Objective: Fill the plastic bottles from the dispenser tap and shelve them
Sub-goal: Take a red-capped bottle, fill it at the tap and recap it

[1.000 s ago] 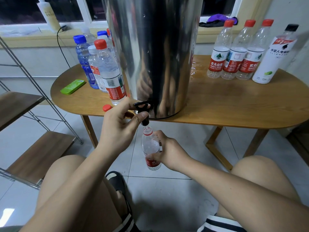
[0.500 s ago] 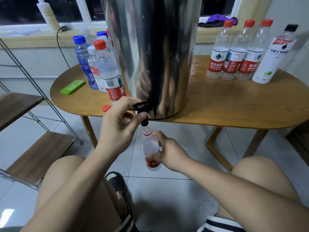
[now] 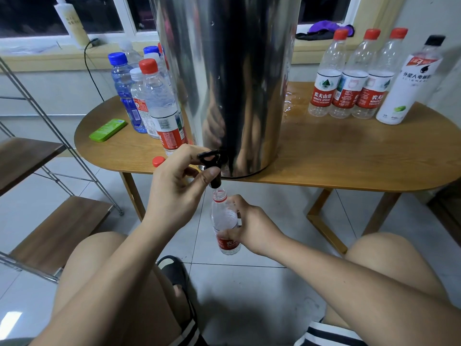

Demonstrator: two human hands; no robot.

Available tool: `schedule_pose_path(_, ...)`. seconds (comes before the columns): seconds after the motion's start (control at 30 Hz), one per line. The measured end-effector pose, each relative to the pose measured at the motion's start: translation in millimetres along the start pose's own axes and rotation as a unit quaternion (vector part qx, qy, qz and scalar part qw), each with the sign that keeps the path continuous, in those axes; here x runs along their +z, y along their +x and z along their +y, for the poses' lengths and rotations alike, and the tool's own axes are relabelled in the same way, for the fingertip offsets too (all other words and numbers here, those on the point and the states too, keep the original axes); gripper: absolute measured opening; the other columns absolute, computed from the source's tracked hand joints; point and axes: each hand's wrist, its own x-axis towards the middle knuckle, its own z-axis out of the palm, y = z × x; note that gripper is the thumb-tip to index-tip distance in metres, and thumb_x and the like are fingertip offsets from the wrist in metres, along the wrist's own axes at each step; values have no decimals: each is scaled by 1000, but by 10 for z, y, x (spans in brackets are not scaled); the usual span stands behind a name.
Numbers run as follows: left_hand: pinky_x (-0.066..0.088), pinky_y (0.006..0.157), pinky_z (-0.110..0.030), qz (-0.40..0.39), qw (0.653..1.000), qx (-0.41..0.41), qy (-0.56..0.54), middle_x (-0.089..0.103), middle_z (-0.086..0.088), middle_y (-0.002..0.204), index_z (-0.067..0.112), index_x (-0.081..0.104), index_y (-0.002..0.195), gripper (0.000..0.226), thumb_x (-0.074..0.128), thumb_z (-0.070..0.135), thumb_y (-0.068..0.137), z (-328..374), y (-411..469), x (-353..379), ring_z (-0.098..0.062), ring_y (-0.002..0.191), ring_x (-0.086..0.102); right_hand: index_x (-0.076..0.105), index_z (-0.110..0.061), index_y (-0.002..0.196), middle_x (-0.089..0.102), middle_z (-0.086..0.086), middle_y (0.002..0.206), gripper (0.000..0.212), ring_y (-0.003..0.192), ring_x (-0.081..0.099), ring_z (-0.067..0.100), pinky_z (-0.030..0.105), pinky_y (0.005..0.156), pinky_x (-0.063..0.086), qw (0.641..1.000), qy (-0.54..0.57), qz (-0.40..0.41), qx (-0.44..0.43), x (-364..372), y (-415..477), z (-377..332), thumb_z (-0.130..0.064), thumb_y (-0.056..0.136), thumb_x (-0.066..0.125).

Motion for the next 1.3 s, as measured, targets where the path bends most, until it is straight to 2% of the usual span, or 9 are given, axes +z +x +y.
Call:
schedule_pose_path(0.4, 59, 77, -54, 14, 1000, 7, 13, 73, 0, 105, 10, 71, 117, 19, 77, 3, 100, -18, -17, 12, -26, 94, 78, 47, -36, 134, 70, -8, 133, 72, 119, 67, 18, 46, 98, 60, 1000, 0, -1, -2, -18, 5, 5, -41, 78, 92)
schedule_pose_path(0.57, 59, 79, -53, 17, 1000, 2, 11, 74, 2, 106, 12, 72, 115, 17, 78, 6, 100, -12, -10, 4, -23, 97, 75, 46, -38, 131, 70, -8, 131, 72, 118, 68, 19, 46, 96, 61, 1000, 0, -2, -1, -15, -5, -3, -47, 75, 90)
schedule_pose_path(0.83, 60, 79, -51, 11, 1000, 2, 13, 74, 0, 106, 9, 72, 115, 16, 78, 6, 100, 6, -7, -11, -22, 96, 76, 46, -38, 133, 70, -9, 133, 73, 118, 68, 17, 45, 97, 60, 1000, 0, -2, -4, -14, -9, -8, -45, 77, 91)
schedule_pose_path(1.3, 59, 78, -55, 8, 1000, 2, 11, 75, 0, 107, 11, 72, 115, 16, 77, 8, 101, -14, -10, -20, -25, 97, 77, 46, -37, 134, 70, -8, 134, 74, 119, 67, 18, 44, 98, 60, 1000, -7, 0, -6, -7, 1, 8, -44, 77, 92)
